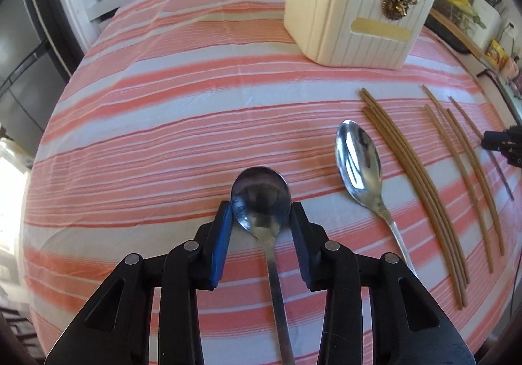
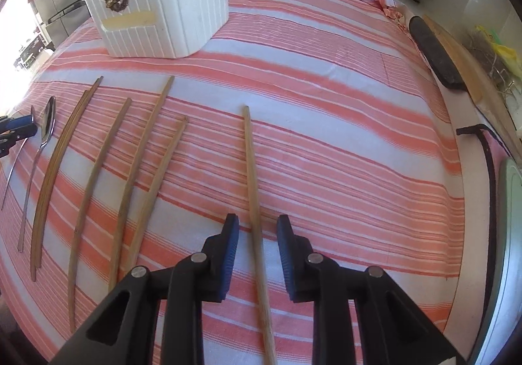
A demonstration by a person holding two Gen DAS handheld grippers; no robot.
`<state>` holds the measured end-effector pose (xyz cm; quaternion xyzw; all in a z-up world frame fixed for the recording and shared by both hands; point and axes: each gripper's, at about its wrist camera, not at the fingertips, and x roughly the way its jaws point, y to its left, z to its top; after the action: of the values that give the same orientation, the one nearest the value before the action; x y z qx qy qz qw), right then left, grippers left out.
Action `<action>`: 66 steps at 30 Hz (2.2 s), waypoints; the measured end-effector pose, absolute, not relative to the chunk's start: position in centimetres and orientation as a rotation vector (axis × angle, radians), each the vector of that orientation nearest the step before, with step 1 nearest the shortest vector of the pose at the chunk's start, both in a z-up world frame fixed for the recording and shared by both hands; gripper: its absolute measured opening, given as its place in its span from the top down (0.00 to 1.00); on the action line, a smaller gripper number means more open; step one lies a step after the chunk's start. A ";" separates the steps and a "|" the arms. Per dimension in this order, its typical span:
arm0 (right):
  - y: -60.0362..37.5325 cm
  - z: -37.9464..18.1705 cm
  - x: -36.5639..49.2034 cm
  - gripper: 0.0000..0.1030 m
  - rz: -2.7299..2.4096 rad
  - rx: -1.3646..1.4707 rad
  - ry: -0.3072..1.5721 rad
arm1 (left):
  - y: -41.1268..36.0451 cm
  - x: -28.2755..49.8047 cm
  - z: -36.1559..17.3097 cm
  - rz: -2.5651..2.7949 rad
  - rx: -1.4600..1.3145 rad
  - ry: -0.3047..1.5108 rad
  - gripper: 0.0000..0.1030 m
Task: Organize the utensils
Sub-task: 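Lift the spoon with the left tool toward the caddy while the right tool lifts the chopstick, then lower the spoon into the caddy with the left tool while the right tool drops the chopstick in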
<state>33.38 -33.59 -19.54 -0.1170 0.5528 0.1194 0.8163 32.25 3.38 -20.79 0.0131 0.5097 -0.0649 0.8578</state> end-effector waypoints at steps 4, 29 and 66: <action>-33.6 -19.5 34.3 0.72 0.310 -0.215 1.221 | 3.6 31.6 -20.8 -0.148 0.006 1.077 0.24; -33.3 -6.6 32.1 0.94 0.408 0.013 0.828 | 5.2 28.5 -11.2 -0.194 -0.090 0.814 0.66; -23.8 -2.7 50.6 0.94 0.382 0.127 0.766 | -2.7 51.7 -5.7 -0.232 -0.151 0.847 0.66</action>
<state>50.62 -23.76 -2.67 0.0615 0.3710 0.1853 0.9079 51.67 -2.70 -5.69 -0.0729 0.4099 -0.1120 0.9023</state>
